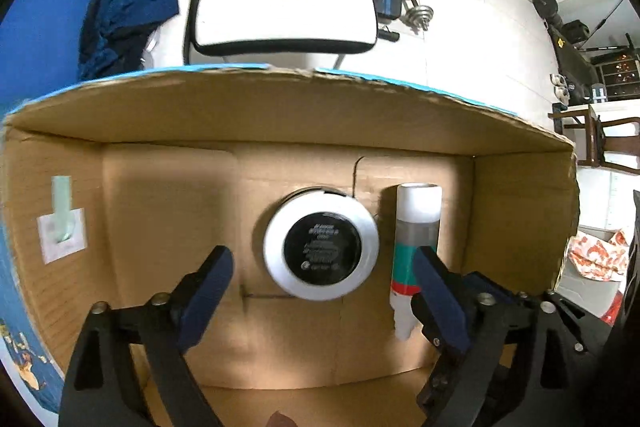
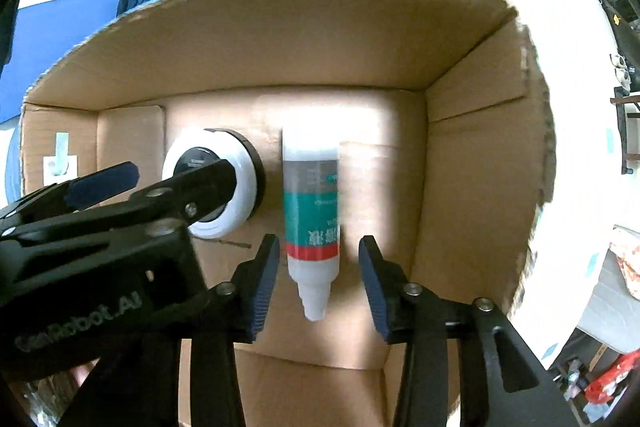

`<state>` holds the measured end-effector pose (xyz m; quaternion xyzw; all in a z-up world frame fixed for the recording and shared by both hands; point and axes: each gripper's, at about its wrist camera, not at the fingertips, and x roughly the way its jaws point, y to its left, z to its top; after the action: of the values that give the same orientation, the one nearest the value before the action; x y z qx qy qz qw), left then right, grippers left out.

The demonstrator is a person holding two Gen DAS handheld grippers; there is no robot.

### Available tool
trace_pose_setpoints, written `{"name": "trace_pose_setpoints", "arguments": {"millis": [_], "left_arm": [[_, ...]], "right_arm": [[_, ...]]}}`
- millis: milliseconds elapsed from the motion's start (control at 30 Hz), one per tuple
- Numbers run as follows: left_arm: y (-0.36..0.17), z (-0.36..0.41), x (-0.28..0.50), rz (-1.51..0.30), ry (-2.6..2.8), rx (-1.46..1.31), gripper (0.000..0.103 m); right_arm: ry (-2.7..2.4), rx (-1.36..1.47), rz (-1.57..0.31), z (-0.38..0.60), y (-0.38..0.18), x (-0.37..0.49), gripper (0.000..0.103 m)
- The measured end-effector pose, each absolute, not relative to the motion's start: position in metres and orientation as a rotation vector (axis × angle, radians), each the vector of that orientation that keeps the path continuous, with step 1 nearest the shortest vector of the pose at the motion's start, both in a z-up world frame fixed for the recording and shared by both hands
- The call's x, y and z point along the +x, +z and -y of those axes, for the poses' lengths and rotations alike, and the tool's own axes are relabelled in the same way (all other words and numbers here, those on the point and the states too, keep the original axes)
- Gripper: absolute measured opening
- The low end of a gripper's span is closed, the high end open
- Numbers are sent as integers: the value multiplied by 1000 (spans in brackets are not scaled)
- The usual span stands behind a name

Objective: Organize rigid objects
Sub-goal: 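Lower the jar and bottle into the box and open both tools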

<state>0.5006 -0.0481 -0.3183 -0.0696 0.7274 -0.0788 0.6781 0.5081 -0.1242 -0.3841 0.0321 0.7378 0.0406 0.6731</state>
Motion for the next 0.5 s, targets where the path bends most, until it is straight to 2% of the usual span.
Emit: {"name": "trace_pose_setpoints", "arguments": {"millis": [33, 100, 133, 167, 300, 433, 500], "left_arm": [[-314, 49, 497, -1624, -169, -147, 100], [-300, 44, 490, -1591, -154, -134, 100], [-297, 41, 481, -1578, -148, -132, 101], [-288, 36, 477, -1562, -139, -135, 101], [-285, 32, 462, -1496, -107, -119, 103], [-264, 17, 443, -1440, -80, -120, 103], [-260, 12, 437, -1425, -74, -120, 103]], "right_arm": [[94, 65, -1652, 122, -380, 505, 50], [88, 50, -1640, 119, -373, 499, 61], [78, 36, -1629, 119, -370, 497, 74], [67, 18, -1608, 118, -366, 491, 80], [59, 17, -1581, 116, -349, 476, 81], [52, 29, -1549, 110, -330, 461, 98], [53, 39, -1536, 110, -323, 450, 102]]}}
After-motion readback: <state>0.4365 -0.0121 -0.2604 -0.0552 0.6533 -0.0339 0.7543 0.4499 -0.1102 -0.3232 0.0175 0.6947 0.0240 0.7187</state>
